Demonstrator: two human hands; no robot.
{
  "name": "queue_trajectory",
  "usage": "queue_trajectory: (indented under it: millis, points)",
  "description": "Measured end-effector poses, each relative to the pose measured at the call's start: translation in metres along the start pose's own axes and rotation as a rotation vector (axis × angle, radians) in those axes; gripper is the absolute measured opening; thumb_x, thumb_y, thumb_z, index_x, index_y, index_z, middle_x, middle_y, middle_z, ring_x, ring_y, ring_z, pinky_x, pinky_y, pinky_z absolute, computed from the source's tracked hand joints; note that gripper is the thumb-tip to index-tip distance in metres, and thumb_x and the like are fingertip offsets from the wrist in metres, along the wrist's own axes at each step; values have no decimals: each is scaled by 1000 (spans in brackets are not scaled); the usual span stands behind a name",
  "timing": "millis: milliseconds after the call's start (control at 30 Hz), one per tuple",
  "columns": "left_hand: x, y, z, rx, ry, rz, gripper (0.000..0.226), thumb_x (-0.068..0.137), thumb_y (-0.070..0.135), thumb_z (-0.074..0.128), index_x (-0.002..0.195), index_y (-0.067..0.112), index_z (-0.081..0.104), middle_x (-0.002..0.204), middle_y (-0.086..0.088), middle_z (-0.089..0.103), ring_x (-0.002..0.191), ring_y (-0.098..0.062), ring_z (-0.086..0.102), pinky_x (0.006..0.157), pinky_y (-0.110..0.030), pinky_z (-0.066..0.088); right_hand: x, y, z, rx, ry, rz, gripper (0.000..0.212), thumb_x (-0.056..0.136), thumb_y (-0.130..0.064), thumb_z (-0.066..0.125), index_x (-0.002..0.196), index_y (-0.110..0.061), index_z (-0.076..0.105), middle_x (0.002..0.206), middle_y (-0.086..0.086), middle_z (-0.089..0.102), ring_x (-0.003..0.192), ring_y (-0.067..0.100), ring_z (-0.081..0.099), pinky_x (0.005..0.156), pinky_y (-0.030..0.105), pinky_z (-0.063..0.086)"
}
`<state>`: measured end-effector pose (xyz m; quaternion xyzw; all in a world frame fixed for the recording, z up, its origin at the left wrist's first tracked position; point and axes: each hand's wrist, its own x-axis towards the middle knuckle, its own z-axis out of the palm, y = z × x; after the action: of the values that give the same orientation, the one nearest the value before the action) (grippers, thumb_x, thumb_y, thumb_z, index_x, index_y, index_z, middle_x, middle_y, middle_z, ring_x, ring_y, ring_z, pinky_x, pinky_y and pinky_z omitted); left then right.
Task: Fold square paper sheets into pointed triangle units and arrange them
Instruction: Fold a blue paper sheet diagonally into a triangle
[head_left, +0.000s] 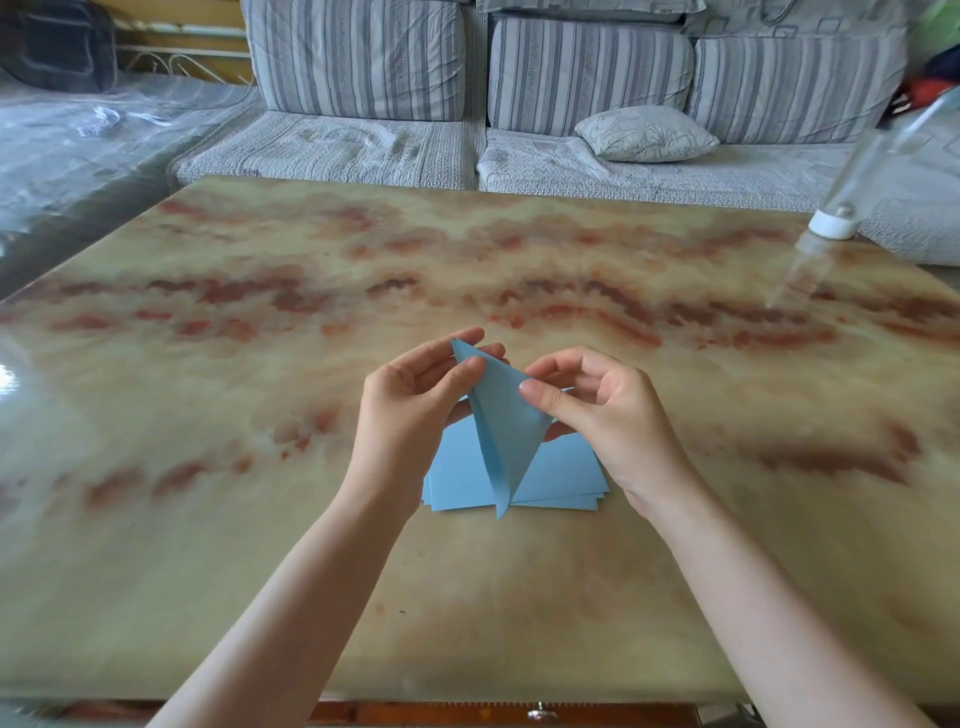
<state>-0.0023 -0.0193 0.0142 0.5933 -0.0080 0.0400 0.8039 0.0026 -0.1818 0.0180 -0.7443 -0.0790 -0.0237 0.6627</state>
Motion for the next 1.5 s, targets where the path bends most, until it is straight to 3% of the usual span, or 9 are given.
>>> queue_trajectory:
  millis: [533,667,800,900,1100,1300,1500]
  points:
    - [0,1,0,2,-59,-12,20,94,5,55,108,13,66,104,-6,73,99,-20,70,85,-30,56,1,1,1,-20,70,-23,10,79,-5,75,82,-12,69,82,5,71,72,13,63,67,29,53]
    - [-1,1,1,3,-51,-5,19,95,5,53,106,12,67,103,-6,74,96,-19,70,83,-28,56,1,0,2,-18,95,-13,12,78,-8,76,84,-14,69,85,5,71,74,10,64,68,21,52]
    - [-2,0,2,-34,-15,9,18,95,4,52,102,11,67,101,-6,74,95,-19,70,82,-27,56,0,-2,3,69,97,86,17,79,-16,76,94,-14,68,90,10,73,75,11,65,68,20,54]
    - [-3,0,2,-72,-11,0,17,94,6,53,103,10,67,101,-6,74,96,-20,70,82,-27,56,-2,-3,2,155,44,181,10,80,-21,74,88,-15,71,84,6,74,75,14,66,74,26,57]
    - [-6,1,5,-68,-22,-19,16,94,9,54,104,11,66,101,-5,74,95,-19,70,80,-26,56,-3,-8,2,219,67,188,6,81,-13,72,83,-8,71,74,3,71,66,13,64,64,19,52]
    - [-6,8,3,52,-4,18,11,89,10,62,97,9,70,93,-5,75,89,-18,72,76,-26,58,-3,-12,-1,170,118,157,6,79,-12,75,82,-8,71,73,4,72,63,12,65,61,18,53]
    - [-7,8,3,22,26,6,12,90,10,61,97,8,70,91,-5,76,87,-17,72,72,-24,57,-4,-14,-1,168,104,145,5,79,-11,75,81,-10,70,71,2,72,63,11,65,60,17,51]
